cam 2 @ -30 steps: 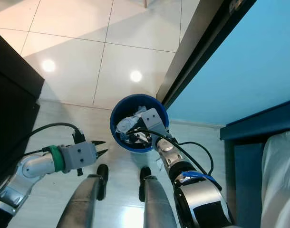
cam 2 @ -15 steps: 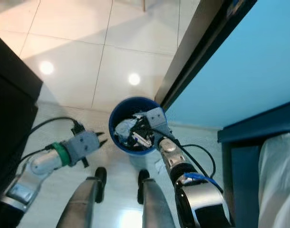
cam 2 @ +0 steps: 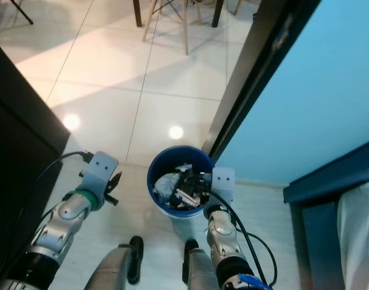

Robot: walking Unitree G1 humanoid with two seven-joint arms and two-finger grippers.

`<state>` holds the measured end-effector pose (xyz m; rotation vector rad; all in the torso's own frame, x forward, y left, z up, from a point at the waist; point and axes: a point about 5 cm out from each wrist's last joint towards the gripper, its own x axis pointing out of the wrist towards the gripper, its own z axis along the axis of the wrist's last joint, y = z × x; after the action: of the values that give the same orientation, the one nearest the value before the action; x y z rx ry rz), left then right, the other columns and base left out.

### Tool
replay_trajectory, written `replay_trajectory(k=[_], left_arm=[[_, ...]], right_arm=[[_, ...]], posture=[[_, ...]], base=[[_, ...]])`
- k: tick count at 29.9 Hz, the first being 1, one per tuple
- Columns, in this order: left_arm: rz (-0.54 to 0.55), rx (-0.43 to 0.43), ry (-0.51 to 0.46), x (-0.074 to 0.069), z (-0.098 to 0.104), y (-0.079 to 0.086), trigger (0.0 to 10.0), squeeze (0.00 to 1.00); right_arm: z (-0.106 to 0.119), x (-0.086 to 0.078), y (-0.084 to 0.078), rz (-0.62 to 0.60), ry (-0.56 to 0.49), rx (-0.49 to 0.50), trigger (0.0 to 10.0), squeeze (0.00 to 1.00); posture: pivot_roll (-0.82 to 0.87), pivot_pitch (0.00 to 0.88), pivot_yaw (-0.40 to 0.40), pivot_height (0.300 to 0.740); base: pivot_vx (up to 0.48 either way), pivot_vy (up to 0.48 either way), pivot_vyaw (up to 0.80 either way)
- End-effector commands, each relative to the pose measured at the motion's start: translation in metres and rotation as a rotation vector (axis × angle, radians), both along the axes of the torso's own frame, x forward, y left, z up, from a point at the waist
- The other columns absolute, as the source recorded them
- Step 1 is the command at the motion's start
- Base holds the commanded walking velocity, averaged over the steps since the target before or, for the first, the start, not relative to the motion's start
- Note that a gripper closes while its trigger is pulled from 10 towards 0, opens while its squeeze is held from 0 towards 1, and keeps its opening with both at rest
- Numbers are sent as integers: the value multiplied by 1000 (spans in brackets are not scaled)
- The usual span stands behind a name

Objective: Clean up the room

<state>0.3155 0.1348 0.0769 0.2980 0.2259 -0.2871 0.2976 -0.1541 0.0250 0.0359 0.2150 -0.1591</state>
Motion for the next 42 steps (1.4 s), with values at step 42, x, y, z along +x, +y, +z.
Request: replay_trajectory(k=[42], left_arm=[[156,-156,74,-12,-23,1,10000,0]], right_arm=[[-11,-8,-2,80,135,-19,10000,0]], posture=[[53,125,-3,740]], base=[[0,-69,-95]])
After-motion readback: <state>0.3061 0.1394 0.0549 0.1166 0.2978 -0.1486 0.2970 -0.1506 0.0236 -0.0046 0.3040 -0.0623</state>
